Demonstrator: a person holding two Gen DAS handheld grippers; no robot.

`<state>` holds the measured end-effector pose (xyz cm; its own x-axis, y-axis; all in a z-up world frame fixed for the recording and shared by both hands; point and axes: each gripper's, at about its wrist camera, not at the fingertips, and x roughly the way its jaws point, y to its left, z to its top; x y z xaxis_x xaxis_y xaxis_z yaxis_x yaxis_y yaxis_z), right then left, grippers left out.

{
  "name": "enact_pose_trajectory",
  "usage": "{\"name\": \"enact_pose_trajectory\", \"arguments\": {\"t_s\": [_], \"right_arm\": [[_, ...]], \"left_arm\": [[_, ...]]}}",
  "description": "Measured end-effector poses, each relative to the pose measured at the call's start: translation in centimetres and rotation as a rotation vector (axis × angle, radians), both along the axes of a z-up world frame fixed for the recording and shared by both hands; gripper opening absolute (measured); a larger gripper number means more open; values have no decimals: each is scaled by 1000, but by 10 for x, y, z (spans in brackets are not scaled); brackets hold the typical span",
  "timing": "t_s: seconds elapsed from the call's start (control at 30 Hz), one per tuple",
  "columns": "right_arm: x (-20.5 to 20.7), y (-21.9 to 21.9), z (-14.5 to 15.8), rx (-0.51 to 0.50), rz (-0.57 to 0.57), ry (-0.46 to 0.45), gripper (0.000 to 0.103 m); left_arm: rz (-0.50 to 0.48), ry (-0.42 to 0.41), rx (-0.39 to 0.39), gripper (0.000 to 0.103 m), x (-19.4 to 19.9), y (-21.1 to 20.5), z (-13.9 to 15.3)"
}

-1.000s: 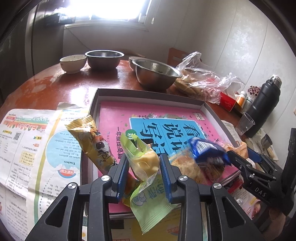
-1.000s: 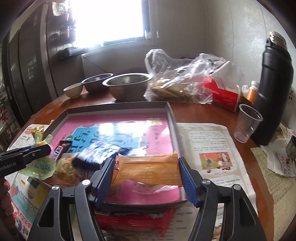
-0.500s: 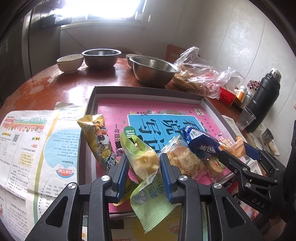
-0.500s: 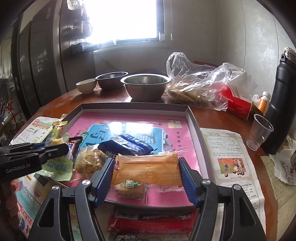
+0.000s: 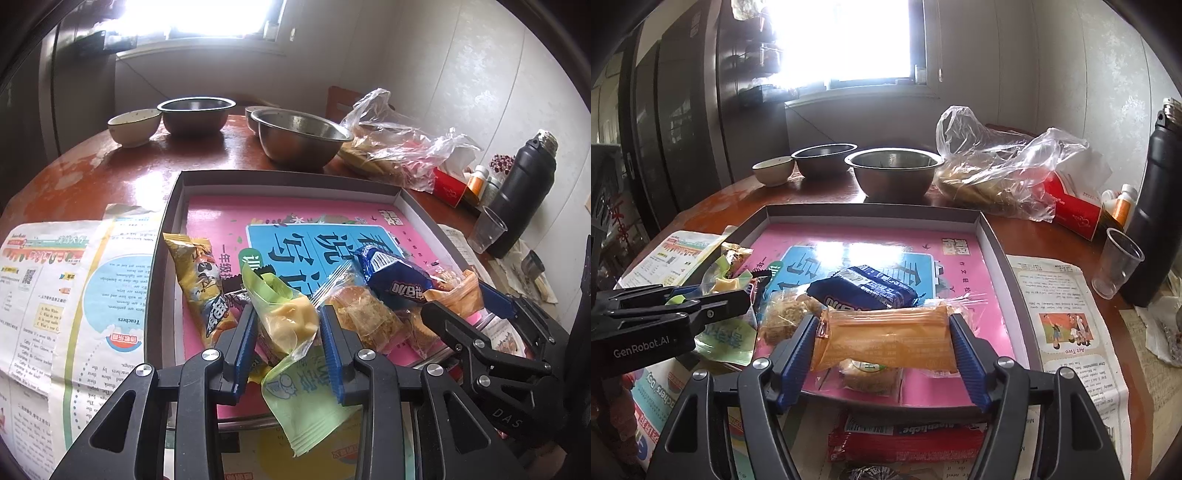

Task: Organize snacks
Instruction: 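Lower the green pastry and orange bread into the tray and open both tools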

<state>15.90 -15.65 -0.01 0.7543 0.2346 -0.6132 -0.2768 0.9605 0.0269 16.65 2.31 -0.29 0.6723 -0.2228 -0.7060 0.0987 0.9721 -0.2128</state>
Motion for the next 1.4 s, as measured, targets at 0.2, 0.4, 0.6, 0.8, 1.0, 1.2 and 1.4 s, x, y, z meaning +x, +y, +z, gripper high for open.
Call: {"name": "enact_pose_trajectory", "arguments": {"t_s": [0.2,0.4,0.6,0.8,1.0,1.2,1.4], "right_arm": [[1,-5,0,16,-20,6,71],[2,-9,1,32,-33,13,71],[3,-7,1,30,-28,17,72],[2,-7,3,48,-28,20,74],[2,-9,5,60,-41,14,77],[1,-14,9,66,-59,-3,80],[0,-16,9,72,-67,-5,81]], "left_arm": [[-1,-1,2,35,0,-1,0],[-3,0,0,35,-1,-1,0],[-4,-1,-3,35,-1,-2,1],[-13,1,-17,35,-2,-3,1],[-18,4,-26,35,-2,-3,1],[-20,4,-22,35,-2,-3,1],[-18,4,-23,35,-2,-3,2]]}}
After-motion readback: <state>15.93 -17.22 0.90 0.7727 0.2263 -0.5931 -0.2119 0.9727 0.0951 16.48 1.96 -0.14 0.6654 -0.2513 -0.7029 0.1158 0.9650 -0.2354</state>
